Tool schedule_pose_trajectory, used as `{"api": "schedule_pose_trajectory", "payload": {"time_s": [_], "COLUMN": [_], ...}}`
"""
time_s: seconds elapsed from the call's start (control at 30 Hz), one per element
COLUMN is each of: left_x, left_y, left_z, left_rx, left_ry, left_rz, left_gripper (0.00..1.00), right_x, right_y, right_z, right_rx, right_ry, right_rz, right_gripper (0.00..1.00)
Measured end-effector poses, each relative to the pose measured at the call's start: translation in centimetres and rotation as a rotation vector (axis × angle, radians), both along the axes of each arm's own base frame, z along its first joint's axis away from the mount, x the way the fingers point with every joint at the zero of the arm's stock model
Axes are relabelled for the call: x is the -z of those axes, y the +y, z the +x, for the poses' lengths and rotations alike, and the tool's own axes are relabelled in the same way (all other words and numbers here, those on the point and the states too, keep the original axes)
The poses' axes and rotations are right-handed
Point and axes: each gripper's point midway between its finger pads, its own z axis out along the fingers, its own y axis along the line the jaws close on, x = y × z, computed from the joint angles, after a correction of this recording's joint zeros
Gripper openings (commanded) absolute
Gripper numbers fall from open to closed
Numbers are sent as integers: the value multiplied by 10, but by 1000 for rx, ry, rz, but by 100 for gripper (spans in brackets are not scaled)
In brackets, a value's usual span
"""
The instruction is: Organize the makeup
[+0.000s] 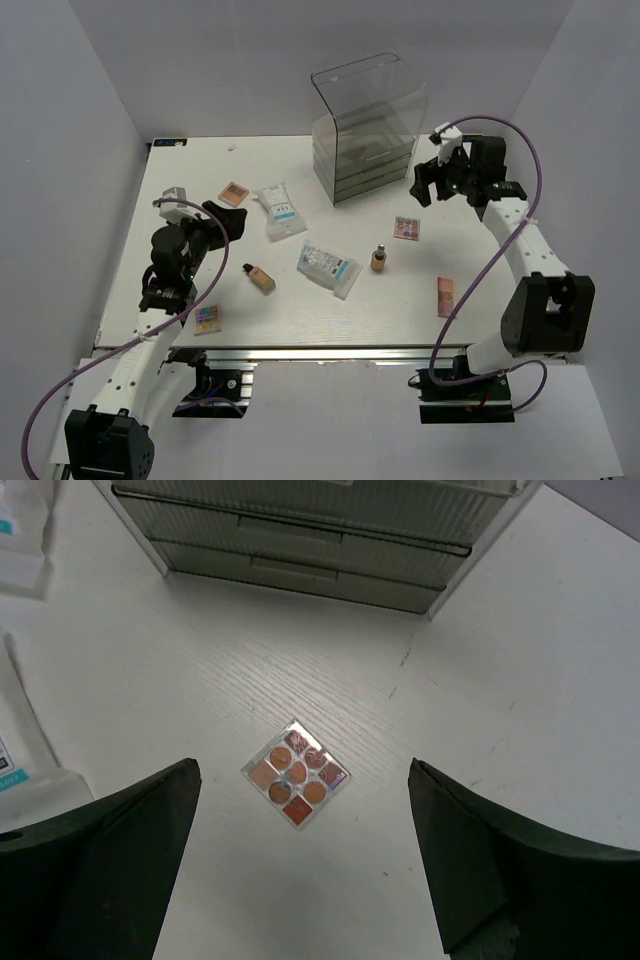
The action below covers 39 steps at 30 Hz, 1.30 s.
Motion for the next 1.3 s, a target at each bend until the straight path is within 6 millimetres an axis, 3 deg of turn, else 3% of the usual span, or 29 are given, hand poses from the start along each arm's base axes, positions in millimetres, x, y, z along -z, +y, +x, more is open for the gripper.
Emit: {"api": "schedule_pose_trajectory", "payload": {"time_s": [0.17, 0.27, 0.3, 0.33, 0.4, 0.5, 0.7, 0.93, 1.3], "left_x": [-4, -4, -4, -3, 2, 13, 24, 15, 16], "left_y": [1, 2, 2, 2, 1, -1, -7, -10, -14], "left_z": [0, 1, 2, 3, 6, 12, 23, 32, 44], "left_rx": [-17, -28, -30, -30, -29, -21, -5, -5, -2], "left_ry": [-19, -21, -22, -17, 0, 38, 94, 74, 91], "left_rz": [-41, -54, -55, -55, -52, -52, -73, -109, -147], "left_gripper": [98, 98, 98, 98, 98, 98, 98, 98, 98], "right_x": [6, 9, 10, 10, 10, 9, 7, 8, 10], "right_y": [13, 20, 24, 27, 34, 42, 59, 74, 85], "right_z": [22, 30, 34, 39, 52, 79, 114, 121, 126], "right_rx": [-57, -58, -49, -38, -15, 39, 118, 183, 265], "right_ry": [23, 34, 39, 50, 77, 113, 193, 294, 371], "right_rz": [33, 91, 123, 155, 220, 329, 560, 737, 876], "right_gripper": [89, 67, 52, 49, 50, 59, 60, 65, 58]}}
